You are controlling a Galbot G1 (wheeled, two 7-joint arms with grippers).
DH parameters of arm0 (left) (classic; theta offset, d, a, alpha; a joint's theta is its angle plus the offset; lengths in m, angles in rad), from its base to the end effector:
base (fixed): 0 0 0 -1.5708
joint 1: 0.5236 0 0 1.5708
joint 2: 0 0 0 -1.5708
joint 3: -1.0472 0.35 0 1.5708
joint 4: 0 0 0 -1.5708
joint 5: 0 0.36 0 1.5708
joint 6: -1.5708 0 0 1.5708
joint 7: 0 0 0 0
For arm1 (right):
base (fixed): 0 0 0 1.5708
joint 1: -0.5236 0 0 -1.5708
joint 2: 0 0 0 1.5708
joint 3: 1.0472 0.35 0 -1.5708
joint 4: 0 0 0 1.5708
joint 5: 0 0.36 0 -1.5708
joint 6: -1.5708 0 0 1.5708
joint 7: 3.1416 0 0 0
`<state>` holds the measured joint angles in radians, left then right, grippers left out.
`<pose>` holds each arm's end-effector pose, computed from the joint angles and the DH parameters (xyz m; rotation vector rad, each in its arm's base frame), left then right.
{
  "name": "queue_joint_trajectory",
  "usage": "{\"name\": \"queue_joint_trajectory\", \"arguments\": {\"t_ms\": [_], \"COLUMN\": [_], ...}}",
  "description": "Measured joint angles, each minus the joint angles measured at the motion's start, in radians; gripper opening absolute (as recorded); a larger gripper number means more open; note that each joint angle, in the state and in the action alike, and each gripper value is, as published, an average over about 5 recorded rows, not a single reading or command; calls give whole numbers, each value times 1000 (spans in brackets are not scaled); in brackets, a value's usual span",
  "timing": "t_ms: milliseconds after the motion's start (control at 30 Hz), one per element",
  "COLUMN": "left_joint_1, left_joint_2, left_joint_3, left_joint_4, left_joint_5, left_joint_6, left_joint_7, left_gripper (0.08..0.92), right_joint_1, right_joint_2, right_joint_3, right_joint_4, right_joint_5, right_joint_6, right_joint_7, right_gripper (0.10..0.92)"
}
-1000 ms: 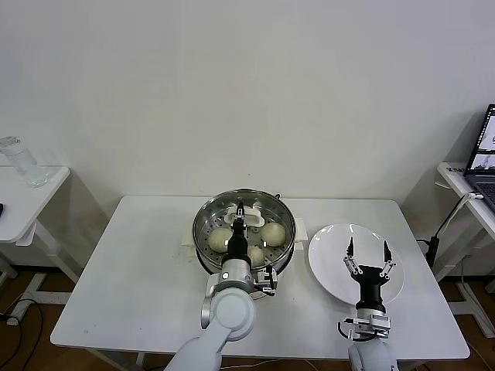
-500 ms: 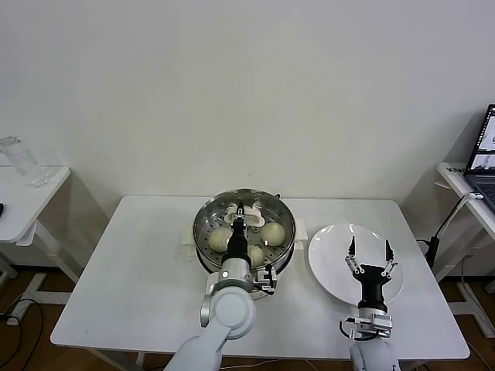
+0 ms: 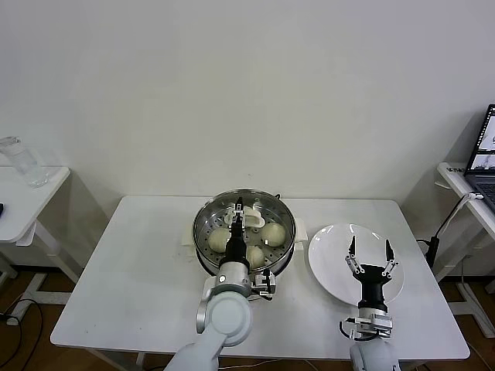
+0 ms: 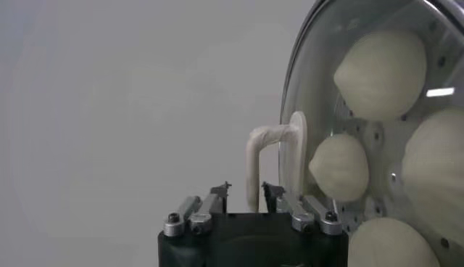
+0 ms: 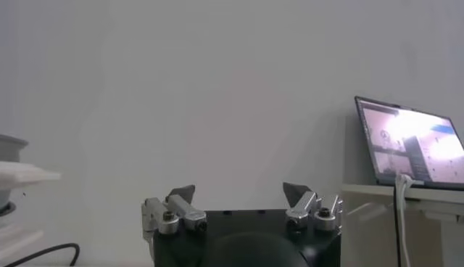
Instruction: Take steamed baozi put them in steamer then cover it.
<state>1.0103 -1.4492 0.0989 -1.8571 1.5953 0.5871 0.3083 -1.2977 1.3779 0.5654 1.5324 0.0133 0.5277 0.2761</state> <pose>0.2904 -0.1698 -0.2604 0.0820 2.2229 2.1933 0.2604 -0.0845 -0.4322 0.3579 2.8461 -0.2139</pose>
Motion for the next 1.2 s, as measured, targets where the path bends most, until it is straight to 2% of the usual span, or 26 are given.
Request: {"name": "queue_joint_trajectory", "arguments": {"t_ms": [200,300,633,733,867,1033,1200], "left_joint_1": [29,45,79,87,108,159,233], "left_joint_2": [31,53,158,187,202,207,205], "left_joint_3": [7,4,-58,-118,-228,-394,-535], "left_joint_4": [-66,-108,-281,-316,-324,-283,-215], "left_joint_5": [-25,-47,-241,-373,-610,-920,-1180], "left_joint_6": [5,11,6,-21,-105,-264,-428], "left_joint_7": [6,8,12,-31,-137,-241,-301], "left_gripper": [761,810,823,823,823,823,823], "right_joint_1": [1,0,-4,-10,-23,-46,-70], "right_joint_2": [-1,-1,-7,-17,-35,-59,-84], "right_joint_3": [0,1,6,0,-6,-6,-10], "right_joint_4": [6,9,28,49,82,124,151], "right_joint_5": [0,0,6,27,73,147,217], "right_joint_6": [-3,-4,-28,-58,-104,-156,-206], "right_joint_7": [0,0,12,18,17,1,-9], "right_gripper": [823,823,823,823,823,823,823]}}
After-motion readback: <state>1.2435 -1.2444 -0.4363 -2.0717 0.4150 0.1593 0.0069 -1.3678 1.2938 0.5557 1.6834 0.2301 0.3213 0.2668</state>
